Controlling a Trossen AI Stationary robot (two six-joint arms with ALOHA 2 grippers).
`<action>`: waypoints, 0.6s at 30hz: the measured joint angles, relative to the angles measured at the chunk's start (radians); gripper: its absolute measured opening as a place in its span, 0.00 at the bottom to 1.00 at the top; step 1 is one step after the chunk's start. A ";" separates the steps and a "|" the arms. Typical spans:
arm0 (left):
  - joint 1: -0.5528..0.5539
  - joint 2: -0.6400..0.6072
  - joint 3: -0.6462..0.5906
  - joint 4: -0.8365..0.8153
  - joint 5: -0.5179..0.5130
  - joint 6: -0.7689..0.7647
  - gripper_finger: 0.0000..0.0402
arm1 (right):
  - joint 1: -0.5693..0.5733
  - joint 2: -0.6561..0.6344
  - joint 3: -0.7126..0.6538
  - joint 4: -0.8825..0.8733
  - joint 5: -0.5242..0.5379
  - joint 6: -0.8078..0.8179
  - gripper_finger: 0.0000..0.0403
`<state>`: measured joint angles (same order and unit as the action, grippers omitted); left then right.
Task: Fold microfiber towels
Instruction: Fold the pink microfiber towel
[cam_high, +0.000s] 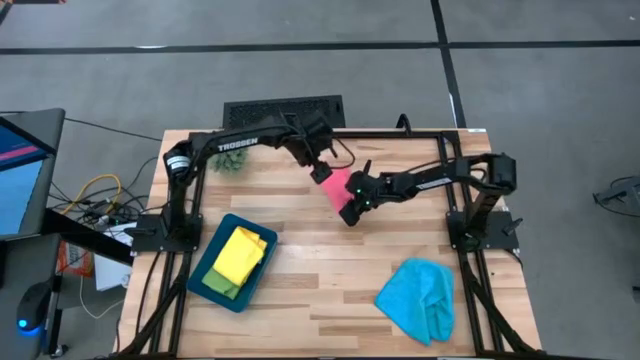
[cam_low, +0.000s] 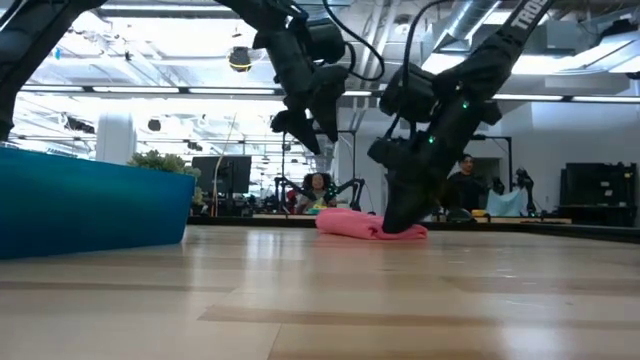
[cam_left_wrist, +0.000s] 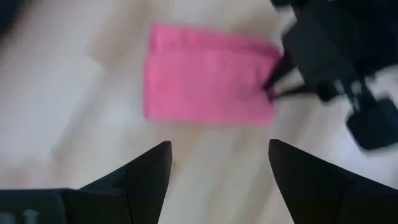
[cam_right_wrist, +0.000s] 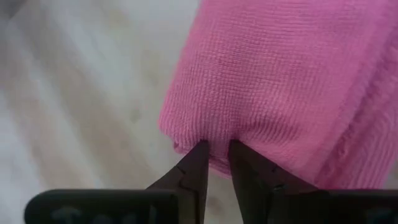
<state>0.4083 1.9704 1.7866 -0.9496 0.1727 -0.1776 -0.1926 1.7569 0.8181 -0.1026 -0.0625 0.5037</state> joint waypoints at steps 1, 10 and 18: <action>-0.009 -0.002 0.000 -0.030 0.015 0.000 0.65 | 0.019 -0.003 0.000 -0.007 -0.009 0.001 0.23; -0.124 -0.002 -0.003 -0.092 0.025 -0.039 0.65 | 0.221 -0.084 -0.005 -0.233 0.038 -0.004 0.23; -0.195 -0.003 -0.181 0.257 -0.029 -0.227 0.65 | 0.280 -0.201 -0.010 -0.336 0.129 -0.007 0.23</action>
<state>0.2130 1.9675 1.6059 -0.6929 0.1433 -0.4048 0.0873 1.5561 0.8082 -0.4383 0.0669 0.4972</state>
